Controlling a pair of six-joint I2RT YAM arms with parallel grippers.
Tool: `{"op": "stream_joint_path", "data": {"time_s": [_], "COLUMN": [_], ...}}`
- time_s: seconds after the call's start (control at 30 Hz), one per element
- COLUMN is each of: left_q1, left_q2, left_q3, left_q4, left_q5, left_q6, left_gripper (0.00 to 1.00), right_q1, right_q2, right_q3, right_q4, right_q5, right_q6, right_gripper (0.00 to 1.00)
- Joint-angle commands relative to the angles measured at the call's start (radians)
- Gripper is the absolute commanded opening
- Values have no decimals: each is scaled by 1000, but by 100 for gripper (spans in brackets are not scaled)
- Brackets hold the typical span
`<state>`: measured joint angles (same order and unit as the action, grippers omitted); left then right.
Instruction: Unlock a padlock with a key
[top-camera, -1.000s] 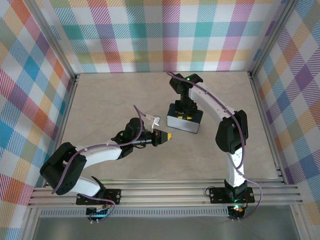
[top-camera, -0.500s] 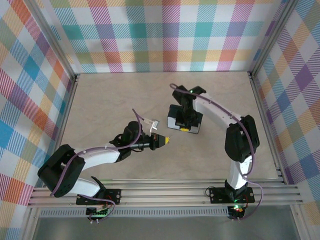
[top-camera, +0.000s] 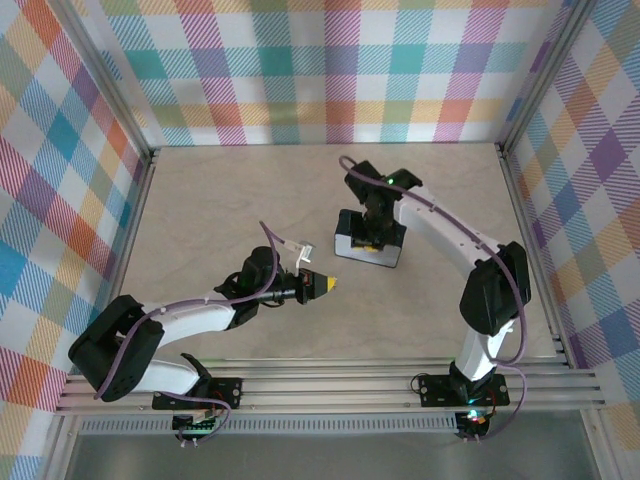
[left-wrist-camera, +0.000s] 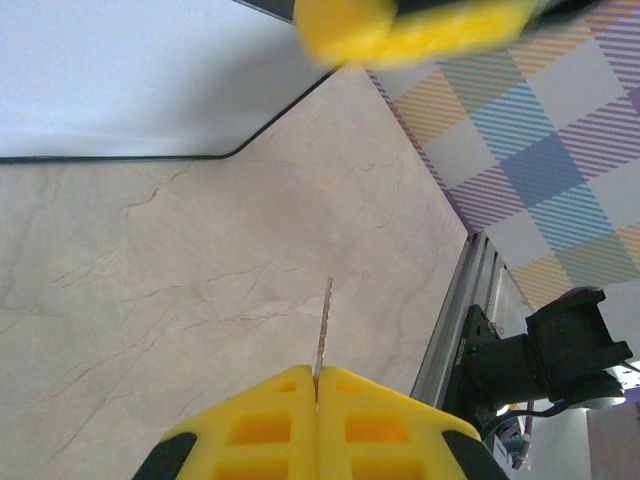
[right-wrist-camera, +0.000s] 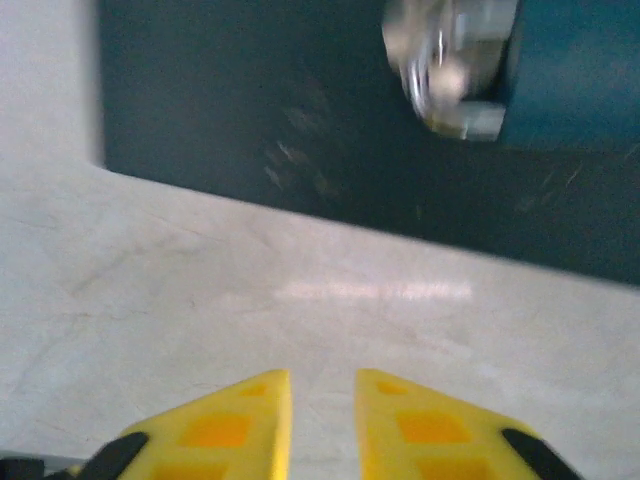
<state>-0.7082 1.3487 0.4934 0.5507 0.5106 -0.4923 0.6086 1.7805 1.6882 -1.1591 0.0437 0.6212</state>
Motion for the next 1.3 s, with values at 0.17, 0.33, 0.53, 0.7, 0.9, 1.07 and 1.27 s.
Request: {"op": "stream_joint_path", "data": {"time_s": [0.17, 0.33, 0.53, 0.7, 0.9, 1.07, 1.27], "left_q1": [-4, -8, -10, -9, -10, -14, -17], "left_q2": [2, 26, 56, 81, 93, 82, 51], "left_q3": [54, 78, 101, 117, 123, 110, 93], "left_q4": [-18, -21, -20, -14, -9, -8, -27], "left_q5": [-1, 0, 1, 4, 3, -2, -12], "left_q6": [21, 19, 15, 7, 4, 2, 4], "left_gripper": [0, 0, 0, 0, 0, 0, 0], "right_q1": [-68, -85, -89, -99, -100, -101, -102], "right_q2": [138, 244, 323, 325, 303, 285, 272], "right_q3": [277, 391, 466, 453, 390, 362, 379], "right_q4": [-197, -242, -255, -260, -258, -272, -301], "right_q5": [103, 72, 38, 8, -16, -14, -44], "right_q6": [-194, -332, -534, -572, -573, -545, -434], "right_gripper": [44, 50, 52, 52, 53, 54, 54]}}
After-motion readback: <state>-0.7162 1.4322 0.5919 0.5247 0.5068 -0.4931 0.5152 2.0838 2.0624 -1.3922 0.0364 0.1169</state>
